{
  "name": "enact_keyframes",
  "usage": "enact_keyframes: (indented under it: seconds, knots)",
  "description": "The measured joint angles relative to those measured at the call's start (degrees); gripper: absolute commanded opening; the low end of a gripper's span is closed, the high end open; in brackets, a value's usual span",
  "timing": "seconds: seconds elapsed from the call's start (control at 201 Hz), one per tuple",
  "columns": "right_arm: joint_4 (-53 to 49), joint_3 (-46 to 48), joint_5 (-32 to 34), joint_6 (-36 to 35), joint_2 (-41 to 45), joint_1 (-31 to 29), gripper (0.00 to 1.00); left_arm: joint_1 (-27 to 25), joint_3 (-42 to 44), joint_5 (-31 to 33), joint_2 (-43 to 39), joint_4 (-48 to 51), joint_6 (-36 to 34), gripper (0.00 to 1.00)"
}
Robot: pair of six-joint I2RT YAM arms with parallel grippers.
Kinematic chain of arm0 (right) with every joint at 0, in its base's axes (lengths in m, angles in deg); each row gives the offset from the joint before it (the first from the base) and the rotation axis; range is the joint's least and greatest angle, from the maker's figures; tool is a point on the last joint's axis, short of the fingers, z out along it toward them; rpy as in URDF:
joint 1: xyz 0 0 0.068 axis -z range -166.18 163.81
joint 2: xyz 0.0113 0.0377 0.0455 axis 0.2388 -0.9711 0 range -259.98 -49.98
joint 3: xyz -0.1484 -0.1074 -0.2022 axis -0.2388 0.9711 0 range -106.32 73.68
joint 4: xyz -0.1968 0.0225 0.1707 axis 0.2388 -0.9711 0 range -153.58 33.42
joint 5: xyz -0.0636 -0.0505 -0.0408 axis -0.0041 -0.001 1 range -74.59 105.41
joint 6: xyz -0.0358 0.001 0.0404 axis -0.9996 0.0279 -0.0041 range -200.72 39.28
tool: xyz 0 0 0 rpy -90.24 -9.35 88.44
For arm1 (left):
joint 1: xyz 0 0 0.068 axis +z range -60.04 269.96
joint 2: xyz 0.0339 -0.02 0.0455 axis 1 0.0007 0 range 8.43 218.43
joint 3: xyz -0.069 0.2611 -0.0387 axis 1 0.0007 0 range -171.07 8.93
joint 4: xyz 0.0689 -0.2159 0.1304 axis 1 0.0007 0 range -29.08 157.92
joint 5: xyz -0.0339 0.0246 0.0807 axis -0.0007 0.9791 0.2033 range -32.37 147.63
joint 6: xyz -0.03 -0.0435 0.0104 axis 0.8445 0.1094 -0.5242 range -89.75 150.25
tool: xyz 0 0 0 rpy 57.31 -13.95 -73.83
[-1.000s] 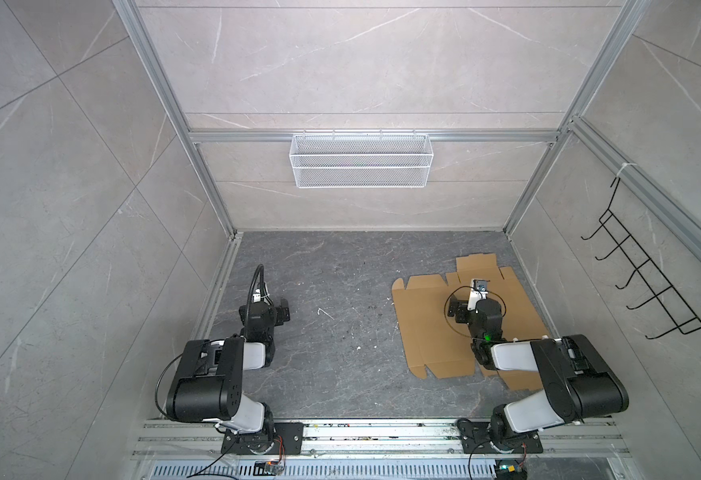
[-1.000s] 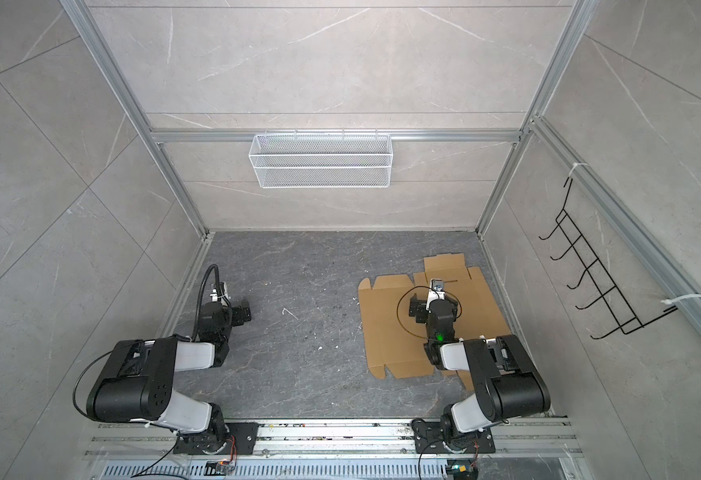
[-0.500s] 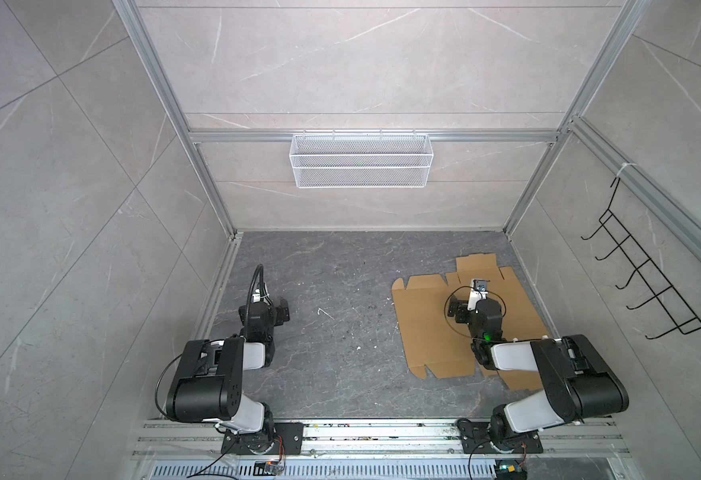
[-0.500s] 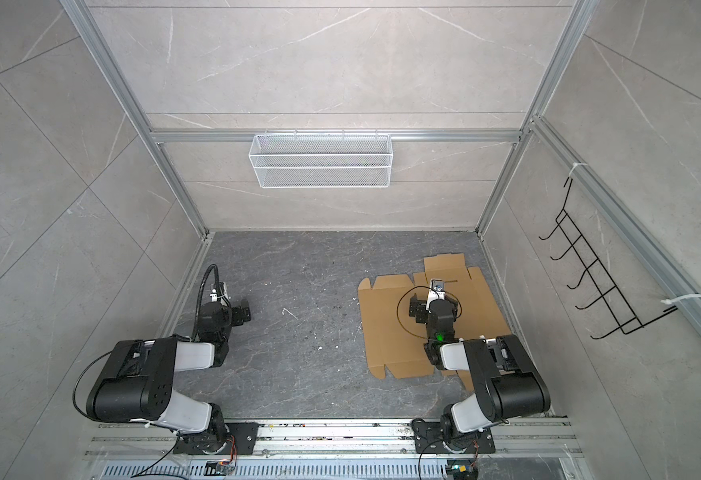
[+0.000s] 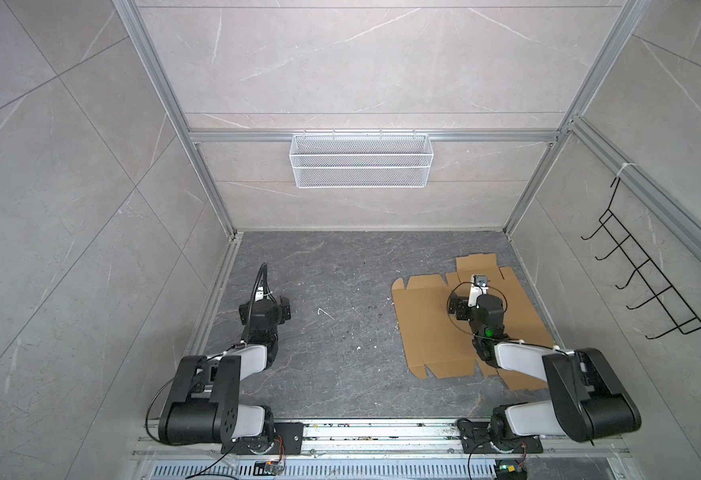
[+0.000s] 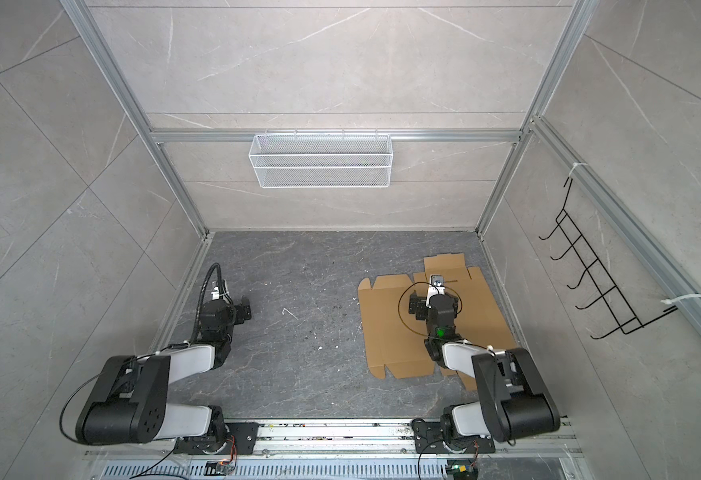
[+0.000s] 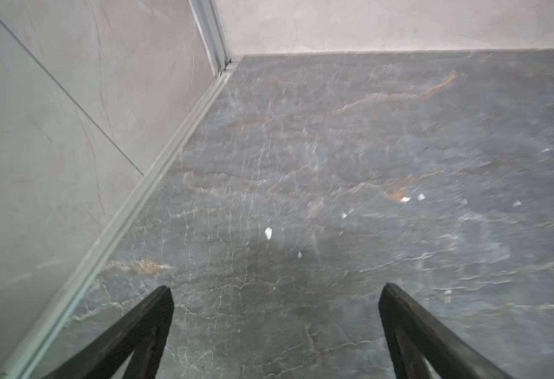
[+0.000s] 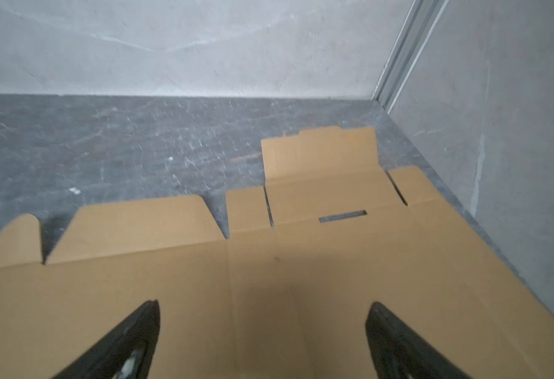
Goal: Fold the paper box
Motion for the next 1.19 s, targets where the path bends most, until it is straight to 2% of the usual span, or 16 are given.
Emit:
enact_keyframes:
  seconds: [0.139, 0.274, 0.398, 0.533, 0.647, 0.712, 0.811, 0.97, 1.085, 1.189]
  knots:
    - [-13.9, -6.0, 5.5, 3.1, 10.6, -4.0, 0.99, -3.6, -5.5, 4.4, -8.9, 8.9, 1.4, 1.0]
    - [-34.9, -19.6, 9.2, 12.9, 13.4, -6.9, 0.99, -4.8, -11.9, 4.8, -13.7, 18.5, 6.4, 1.0]
    - [-47.0, -28.2, 2.8, 19.1, 8.5, -5.6, 0.85, -4.6, -14.8, 3.4, -16.0, 26.1, 16.9, 0.97]
    - [-54.8, -24.4, -7.0, 23.3, 6.8, -6.0, 0.78, -4.2, -15.8, -4.0, -15.9, 32.0, 20.9, 0.85]
    - [-62.1, -23.5, -10.4, 25.6, 5.7, -9.4, 0.76, -5.5, -20.3, -9.2, -13.1, 38.1, 22.8, 0.79]
    - [-66.2, -24.2, -10.9, 26.3, 4.5, -13.3, 0.76, -8.8, -21.9, -9.7, -12.0, 39.5, 23.7, 0.79]
    - [-71.6, -24.5, -11.4, 28.1, 3.6, -18.8, 0.75, -17.2, -22.6, -9.6, -10.1, 41.0, 25.1, 0.78]
    - [-76.1, -22.9, -12.8, 32.2, 3.7, -22.4, 0.76, -28.9, -22.8, -9.4, -3.9, 41.3, 28.2, 0.78]
    - [-77.0, -20.5, -13.6, 34.6, 2.8, -23.1, 0.76, -33.2, -22.8, -9.3, 0.0, 41.1, 29.4, 0.78]
    - [-76.8, -18.9, -14.6, 36.5, 0.5, -24.1, 0.76, -33.9, -23.0, -9.5, 1.4, 41.0, 30.0, 0.78]
